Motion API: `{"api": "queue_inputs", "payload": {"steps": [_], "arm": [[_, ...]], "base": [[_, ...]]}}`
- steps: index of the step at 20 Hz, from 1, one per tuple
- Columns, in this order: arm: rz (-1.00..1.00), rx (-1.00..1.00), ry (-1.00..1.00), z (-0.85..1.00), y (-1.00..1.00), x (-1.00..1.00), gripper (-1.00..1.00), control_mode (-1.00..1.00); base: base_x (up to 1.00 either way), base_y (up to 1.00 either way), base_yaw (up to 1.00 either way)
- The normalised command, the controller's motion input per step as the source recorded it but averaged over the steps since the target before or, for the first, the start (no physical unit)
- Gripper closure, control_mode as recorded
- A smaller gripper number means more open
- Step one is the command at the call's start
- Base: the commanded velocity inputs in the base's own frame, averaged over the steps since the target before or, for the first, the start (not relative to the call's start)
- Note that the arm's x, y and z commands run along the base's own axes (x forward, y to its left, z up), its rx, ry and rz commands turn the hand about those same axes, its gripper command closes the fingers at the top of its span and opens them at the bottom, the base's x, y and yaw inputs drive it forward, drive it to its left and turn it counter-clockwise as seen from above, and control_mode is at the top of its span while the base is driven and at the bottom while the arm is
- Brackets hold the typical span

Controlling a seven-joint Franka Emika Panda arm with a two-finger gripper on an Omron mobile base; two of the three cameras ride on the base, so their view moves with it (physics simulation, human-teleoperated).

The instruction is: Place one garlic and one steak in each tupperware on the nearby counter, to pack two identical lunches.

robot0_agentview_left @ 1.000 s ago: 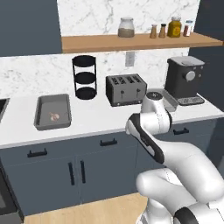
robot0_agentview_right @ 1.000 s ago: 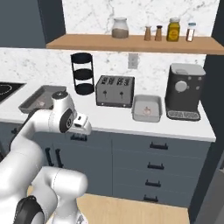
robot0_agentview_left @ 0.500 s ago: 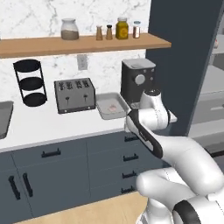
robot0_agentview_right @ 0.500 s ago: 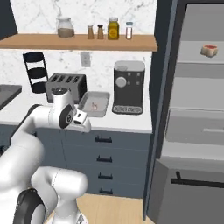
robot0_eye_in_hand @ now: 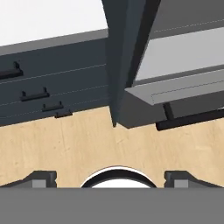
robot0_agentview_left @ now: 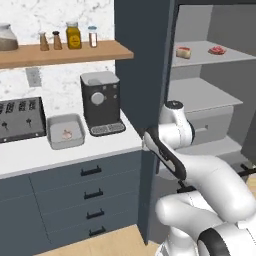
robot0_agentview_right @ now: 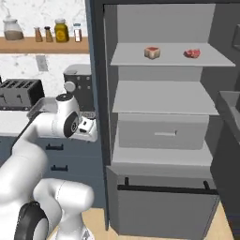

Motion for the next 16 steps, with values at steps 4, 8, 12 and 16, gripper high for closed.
{"api": "queue_inputs", "payload": {"steps": [4,8,12,16], "arm": [[0.0,0.0,0.0,0.0,0.0,0.0,-1.0,1.0],[0.0,0.0,0.0,0.0,0.0,0.0,-1.0,1.0],[0.0,0.0,0.0,0.0,0.0,0.0,-1.0,1.0],[0.0,0.0,0.0,0.0,0.0,0.0,-1.0,1.0]], "base": [[0.66,-1.0,-0.1],[0.96,-0.67,0.03],[0.51,-0.79,0.07],[0.49,-0.59,0.01]]}}
